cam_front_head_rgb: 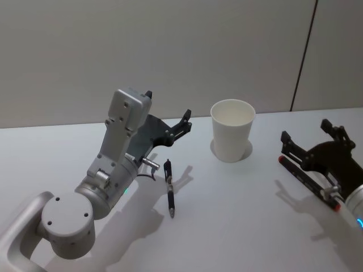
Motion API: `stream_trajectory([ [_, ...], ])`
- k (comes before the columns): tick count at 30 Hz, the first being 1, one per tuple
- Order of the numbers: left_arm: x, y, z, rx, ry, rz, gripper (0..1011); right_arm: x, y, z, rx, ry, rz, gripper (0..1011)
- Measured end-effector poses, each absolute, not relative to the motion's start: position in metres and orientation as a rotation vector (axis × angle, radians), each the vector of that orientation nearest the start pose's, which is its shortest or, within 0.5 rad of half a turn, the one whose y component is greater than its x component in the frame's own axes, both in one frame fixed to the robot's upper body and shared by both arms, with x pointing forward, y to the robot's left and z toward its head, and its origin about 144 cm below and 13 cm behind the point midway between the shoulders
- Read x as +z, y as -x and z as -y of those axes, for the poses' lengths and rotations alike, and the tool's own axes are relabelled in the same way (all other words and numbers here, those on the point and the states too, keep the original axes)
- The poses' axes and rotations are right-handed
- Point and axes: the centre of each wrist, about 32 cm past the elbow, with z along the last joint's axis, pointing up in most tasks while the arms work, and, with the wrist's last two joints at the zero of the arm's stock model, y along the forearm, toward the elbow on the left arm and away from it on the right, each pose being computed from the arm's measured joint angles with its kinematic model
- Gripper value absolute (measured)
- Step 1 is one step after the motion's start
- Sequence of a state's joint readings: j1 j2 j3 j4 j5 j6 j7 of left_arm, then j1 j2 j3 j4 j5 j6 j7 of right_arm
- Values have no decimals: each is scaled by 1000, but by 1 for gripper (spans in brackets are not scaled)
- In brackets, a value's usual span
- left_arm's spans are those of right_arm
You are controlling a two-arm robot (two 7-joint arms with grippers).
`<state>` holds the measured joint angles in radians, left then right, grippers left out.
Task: Place the pen into the pen holder.
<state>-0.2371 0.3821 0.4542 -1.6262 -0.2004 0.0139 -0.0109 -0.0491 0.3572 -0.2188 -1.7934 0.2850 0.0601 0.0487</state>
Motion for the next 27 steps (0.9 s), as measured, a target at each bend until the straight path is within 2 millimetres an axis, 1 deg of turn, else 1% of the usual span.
stream_trajectory([
  [18, 1204, -492, -198, 1124, -61, 268, 1001, 1189, -402, 267, -1350, 136, 35, 1001],
  [23, 1204, -492, -198, 1124, -61, 268, 1001, 1192, -395, 273, -1386, 188, 24, 1002],
  [27, 1204, -492, -198, 1124, -61, 268, 1001, 1194, -394, 275, -1408, 228, 14, 1001],
])
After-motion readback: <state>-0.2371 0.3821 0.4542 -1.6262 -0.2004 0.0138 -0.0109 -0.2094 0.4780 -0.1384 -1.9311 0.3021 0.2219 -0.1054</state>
